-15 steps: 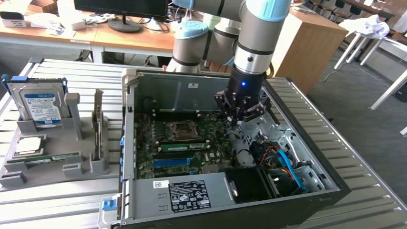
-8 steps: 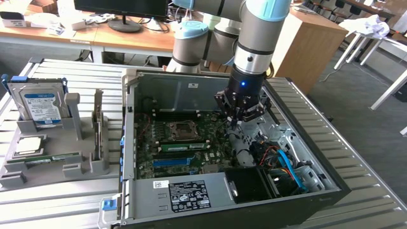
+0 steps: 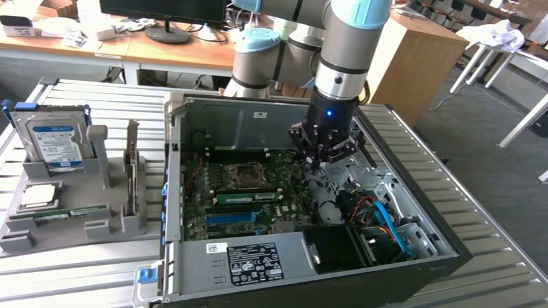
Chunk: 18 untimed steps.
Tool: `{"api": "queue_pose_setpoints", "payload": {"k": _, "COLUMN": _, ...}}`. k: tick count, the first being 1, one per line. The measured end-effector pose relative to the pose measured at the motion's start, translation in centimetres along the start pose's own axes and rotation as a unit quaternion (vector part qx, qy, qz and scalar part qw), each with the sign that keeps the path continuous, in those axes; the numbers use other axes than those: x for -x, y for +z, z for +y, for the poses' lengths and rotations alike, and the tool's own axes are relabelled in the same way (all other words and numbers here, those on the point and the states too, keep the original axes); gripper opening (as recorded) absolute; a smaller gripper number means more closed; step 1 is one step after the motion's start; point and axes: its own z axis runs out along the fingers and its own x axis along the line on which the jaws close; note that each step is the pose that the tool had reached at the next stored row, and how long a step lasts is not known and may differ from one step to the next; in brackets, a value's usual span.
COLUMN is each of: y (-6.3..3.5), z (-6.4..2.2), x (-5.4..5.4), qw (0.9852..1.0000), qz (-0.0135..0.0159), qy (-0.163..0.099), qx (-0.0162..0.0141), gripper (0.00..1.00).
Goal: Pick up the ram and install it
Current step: 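Press down the ram until it locks into place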
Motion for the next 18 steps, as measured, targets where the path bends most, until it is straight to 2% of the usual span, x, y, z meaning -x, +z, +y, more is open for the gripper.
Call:
{"api": "queue_pose_setpoints", "payload": {"k": 3, "y": 0.01, "z": 0.00, "x": 0.00, "qw": 0.9997, "qz": 0.0004, "qy": -0.025, "qx": 0.0027, "gripper": 0.10}}
{"api": "queue_pose_setpoints", "payload": {"k": 13, "y": 0.00, "z": 0.00, "x": 0.00, "qw": 0.9996, "qz": 0.0004, "qy": -0.029, "qx": 0.0031, "gripper": 0.10}}
{"api": "queue_pose_setpoints", "payload": {"k": 18, "y": 0.02, "z": 0.00, "x": 0.00, "qw": 0.9972, "qz": 0.0010, "qy": -0.074, "qx": 0.0078, "gripper": 0.10}}
